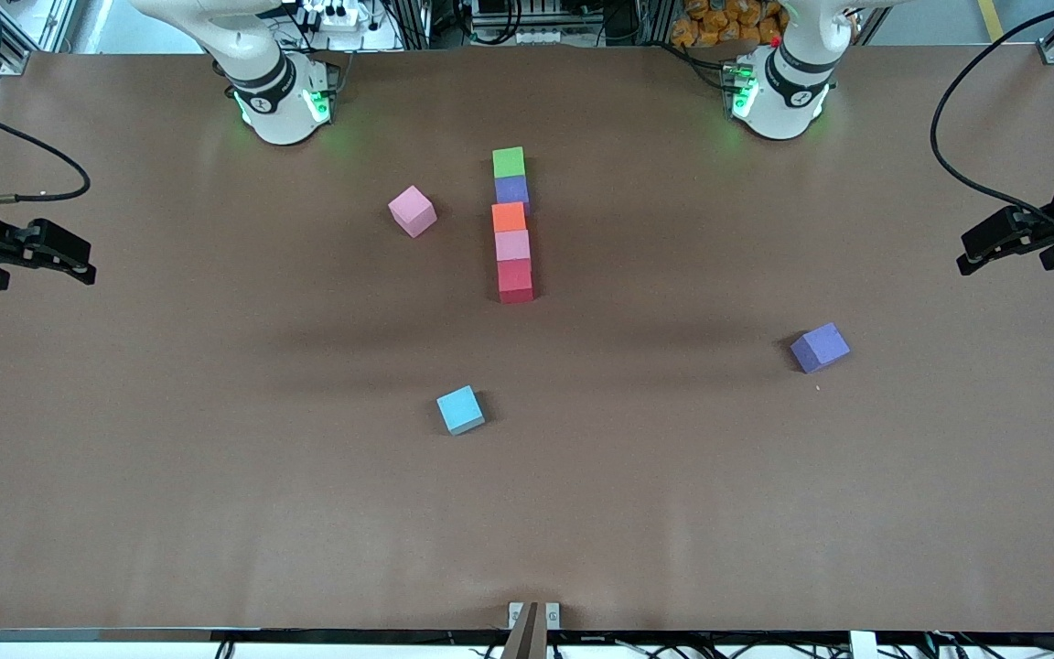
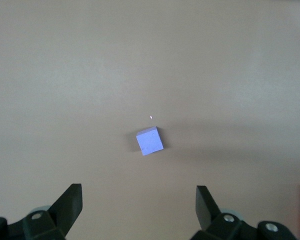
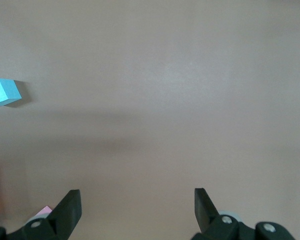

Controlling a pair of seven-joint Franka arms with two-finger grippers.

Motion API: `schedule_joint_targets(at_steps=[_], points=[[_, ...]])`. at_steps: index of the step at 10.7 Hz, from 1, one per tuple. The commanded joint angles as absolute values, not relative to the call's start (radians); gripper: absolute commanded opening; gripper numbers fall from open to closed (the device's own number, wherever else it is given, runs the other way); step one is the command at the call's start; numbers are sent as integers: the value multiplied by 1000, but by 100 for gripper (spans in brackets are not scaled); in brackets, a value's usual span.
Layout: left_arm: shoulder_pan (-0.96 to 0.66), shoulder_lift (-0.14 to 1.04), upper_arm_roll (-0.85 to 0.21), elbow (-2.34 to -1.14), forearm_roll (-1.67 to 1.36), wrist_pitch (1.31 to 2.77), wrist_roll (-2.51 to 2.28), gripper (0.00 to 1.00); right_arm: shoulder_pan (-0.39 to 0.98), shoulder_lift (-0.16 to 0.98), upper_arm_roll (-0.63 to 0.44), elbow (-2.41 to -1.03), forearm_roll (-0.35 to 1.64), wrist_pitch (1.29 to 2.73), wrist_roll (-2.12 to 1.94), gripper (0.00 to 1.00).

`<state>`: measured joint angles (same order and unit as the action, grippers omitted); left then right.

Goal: Arrange blocks into number 1

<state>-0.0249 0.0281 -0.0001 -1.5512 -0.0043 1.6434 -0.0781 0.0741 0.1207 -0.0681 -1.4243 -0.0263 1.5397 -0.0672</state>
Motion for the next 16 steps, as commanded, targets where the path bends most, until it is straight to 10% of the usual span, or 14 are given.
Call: schedule_joint_targets(at_steps=[1,16], points=[[-104,32,35,-1513,20,1620,-58,100,63,127,-61,-1404,-31,1522,-72,100],[-160,51,64,-1482,15,1618,-57,100,55,129,-58,-1405,-25,1522,-71,100]])
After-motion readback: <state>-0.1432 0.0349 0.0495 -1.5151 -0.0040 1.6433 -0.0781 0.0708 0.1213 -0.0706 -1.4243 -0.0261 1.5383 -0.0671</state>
